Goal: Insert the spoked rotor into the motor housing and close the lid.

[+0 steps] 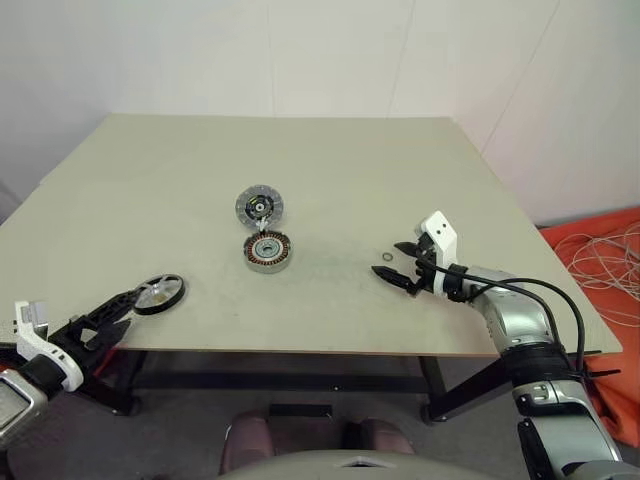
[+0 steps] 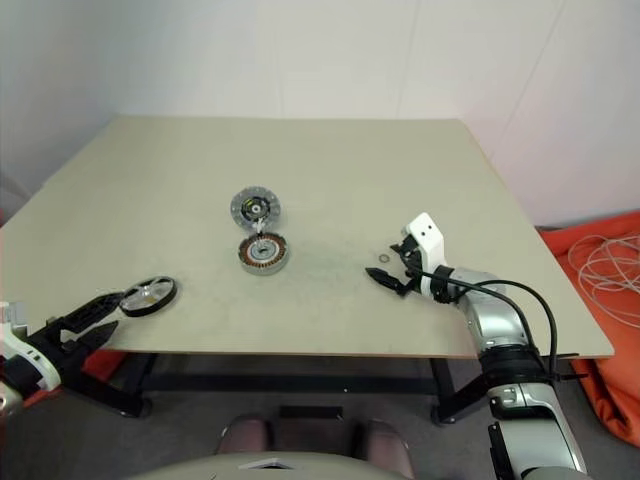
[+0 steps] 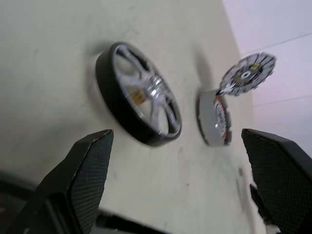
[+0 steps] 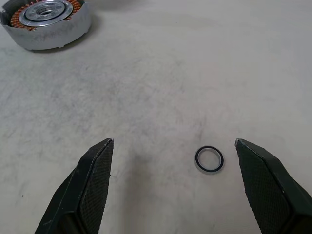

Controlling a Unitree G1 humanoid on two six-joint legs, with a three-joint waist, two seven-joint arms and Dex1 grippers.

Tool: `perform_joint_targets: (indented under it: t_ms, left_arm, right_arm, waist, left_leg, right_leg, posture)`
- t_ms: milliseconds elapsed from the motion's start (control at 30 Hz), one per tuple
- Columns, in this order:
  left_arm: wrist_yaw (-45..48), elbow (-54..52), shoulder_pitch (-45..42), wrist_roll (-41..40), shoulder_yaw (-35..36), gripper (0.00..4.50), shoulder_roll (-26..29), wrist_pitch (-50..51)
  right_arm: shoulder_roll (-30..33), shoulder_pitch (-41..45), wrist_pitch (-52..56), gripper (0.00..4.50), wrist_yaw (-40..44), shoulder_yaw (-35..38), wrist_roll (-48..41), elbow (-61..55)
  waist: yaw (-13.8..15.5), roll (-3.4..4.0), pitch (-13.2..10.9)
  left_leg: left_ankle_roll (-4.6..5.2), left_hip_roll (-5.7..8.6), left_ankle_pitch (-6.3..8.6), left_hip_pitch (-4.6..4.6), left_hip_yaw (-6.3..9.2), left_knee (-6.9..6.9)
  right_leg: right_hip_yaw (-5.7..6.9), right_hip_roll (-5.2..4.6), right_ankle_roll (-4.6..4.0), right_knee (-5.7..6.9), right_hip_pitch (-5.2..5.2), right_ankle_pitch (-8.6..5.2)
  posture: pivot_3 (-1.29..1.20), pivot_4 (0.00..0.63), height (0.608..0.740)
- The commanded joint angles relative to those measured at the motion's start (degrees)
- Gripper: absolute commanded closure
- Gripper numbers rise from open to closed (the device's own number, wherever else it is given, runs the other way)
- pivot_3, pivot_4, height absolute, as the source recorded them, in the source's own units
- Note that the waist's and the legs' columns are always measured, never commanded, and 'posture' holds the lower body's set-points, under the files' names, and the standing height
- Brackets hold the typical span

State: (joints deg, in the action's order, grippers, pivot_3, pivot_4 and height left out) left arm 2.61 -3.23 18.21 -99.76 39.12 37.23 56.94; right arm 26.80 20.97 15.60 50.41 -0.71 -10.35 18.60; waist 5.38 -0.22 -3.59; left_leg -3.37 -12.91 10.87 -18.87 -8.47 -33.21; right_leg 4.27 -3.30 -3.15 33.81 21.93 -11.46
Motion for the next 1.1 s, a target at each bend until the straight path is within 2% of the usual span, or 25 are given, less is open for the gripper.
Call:
perform_joint_targets:
  t_ms: [33, 333, 533, 633, 767, 900, 1100]
  left_arm:
    - [-0.9, -0.2, -3.5, 0.4, -1.7, 0.01, -1.4, -1.6]
    - [-0.4, 4.5, -13.3, 9.7, -5.6, 0.01, -4.6, -4.9]
    - [2.0, 2.2, -9.9, 10.6, -3.1, 0.01, -2.3, -2.2]
    - [8.6, -2.8, -6.3, 16.7, -2.7, 0.01, 0.6, -4.2]
    - [20.9, -9.7, -3.6, 25.9, -0.9, 0.01, 2.3, -12.1]
    - [28.2, -11.0, -3.3, 35.6, -3.8, 0.01, 6.3, -15.9]
    - [34.2, -10.6, -7.0, 43.3, -5.3, 0.01, 8.0, -20.1]
  right_arm:
    - [0.2, 2.1, -1.6, 0.0, 0.4, 0.3, -0.5, -0.1]
    - [0.0, 2.5, -2.7, 0.0, 0.3, 0.2, -0.4, 0.8]
    - [0.5, 1.0, -2.2, 0.0, 0.2, 0.8, -0.9, -0.9]
    - [1.4, 0.4, -1.4, 0.0, 1.1, 1.4, -1.7, -1.8]
    - [3.2, -0.5, 0.0, 0.0, 4.2, 2.1, -4.0, -4.0]
    - [4.9, -0.9, 0.3, 0.0, 6.5, 1.7, -4.6, -4.8]
    - [6.0, -0.6, 0.4, 0.0, 7.4, 1.5, -4.6, -4.9]
  waist:
    - [0.0, -0.01, 0.0]
    - [0.1, -0.02, 0.0]
    - [-0.2, -0.04, 0.0]
    - [-0.1, -0.04, 0.0]
    - [0.2, -0.01, 0.0]
    - [0.0, 0.04, 0.0]
    - [-0.1, 0.1, 0.0]
  left_leg:
    - [0.0, 0.01, 0.0, 0.01, 0.0, 0.0]
    - [0.0, 0.01, 0.0, 0.23, 0.01, 0.08]
    - [0.07, -0.02, 0.05, 0.12, -0.01, 0.12]
    - [0.1, -0.04, 0.08, 0.02, -0.01, 0.17]
    - [0.12, 0.0, 0.09, -0.05, 0.0, 0.16]
    - [0.12, -0.01, 0.09, 0.14, 0.0, 0.14]
    - [0.12, -0.01, 0.09, 0.7, -0.05, 0.16]
  right_leg:
    - [-0.02, -0.01, 0.0, -0.01, -0.03, 0.0]
    - [0.0, -0.01, 0.0, 0.0, -0.38, 0.01]
    - [0.0, 0.0, -0.02, 0.01, -0.34, 0.01]
    - [0.02, 0.01, -0.02, 0.01, -0.23, 0.01]
    - [0.01, -0.03, -0.02, -0.01, -0.1, 0.01]
    - [0.0, -0.02, -0.02, -0.02, -0.28, 0.01]
    - [-0.05, -0.01, -0.01, -0.03, -0.68, 0.0]
  posture:
    - [0.0, 0.0, 0.74]
    - [0.0, 0.0, 0.74]
    - [0.0, 0.0, 0.74]
    - [0.0, 0.0, 0.74]
    - [0.0, 0.0, 0.74]
    - [0.0, 0.0, 0.74]
    - [0.0, 0.0, 0.74]
